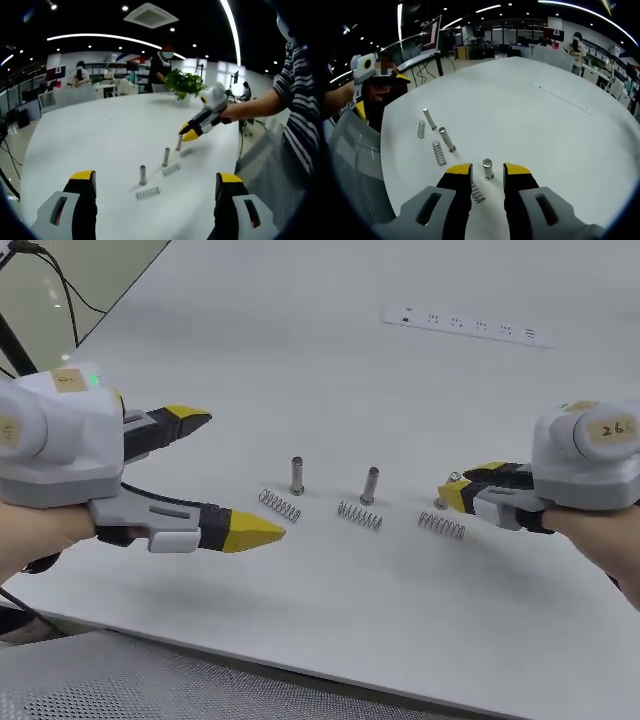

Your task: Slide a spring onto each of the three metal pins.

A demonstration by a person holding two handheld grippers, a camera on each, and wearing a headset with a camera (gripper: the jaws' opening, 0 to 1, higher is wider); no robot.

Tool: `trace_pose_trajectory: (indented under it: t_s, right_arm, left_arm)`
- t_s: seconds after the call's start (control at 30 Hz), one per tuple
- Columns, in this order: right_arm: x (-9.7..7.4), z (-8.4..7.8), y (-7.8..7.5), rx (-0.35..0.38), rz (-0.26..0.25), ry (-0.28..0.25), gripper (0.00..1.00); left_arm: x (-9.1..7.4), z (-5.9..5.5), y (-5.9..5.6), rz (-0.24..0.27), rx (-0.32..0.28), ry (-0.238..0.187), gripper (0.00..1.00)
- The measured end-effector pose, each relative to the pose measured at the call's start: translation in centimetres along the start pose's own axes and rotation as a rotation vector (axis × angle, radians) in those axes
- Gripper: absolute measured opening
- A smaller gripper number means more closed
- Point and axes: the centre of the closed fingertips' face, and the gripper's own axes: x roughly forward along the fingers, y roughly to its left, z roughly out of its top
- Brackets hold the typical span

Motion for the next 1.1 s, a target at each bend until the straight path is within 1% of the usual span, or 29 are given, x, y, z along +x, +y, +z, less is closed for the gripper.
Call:
trace_pose_trajectory:
  t_s: [0.23,0.47,0.53,0.73,0.83,0.97,1.0,1.1]
  right_arm:
    - [-0.5,0.1,0.2,-0.002,0.014,-0.012,0.27]
    - [-1.0,0.1,0.5,-0.035,0.024,-0.017,0.29]
    - [-1.3,0.3,0.5,-0.05,0.024,-0.026,0.3]
    - [-2.1,0.6,0.9,-0.12,0.037,-0.043,0.32]
    - [-2.5,0.3,1.1,-0.157,0.038,-0.031,0.32]
    - [-2.8,0.2,1.5,-0.23,0.051,-0.026,0.33]
    - [-2.9,0.2,1.6,-0.259,0.054,-0.022,0.33]
    - [-3.0,0.0,2.0,-0.305,0.066,-0.007,0.33]
  left_arm:
    - [0.1,-0.1,0.2,-0.003,-0.002,0.008,0.97]
    - [0.3,-0.2,0.3,-0.008,-0.002,0.014,0.97]
    - [0.3,-0.2,0.4,-0.008,-0.001,0.017,0.97]
    - [0.2,-0.2,0.4,-0.012,0.004,0.02,0.96]
    - [0.2,-0.3,0.5,-0.012,0.004,0.021,0.96]
    - [0.1,-0.3,0.3,-0.019,0.001,0.013,0.97]
    - [0.1,-0.3,0.3,-0.019,0.001,0.011,0.97]
    - [0.0,-0.3,0.3,-0.022,-0.001,0.004,0.97]
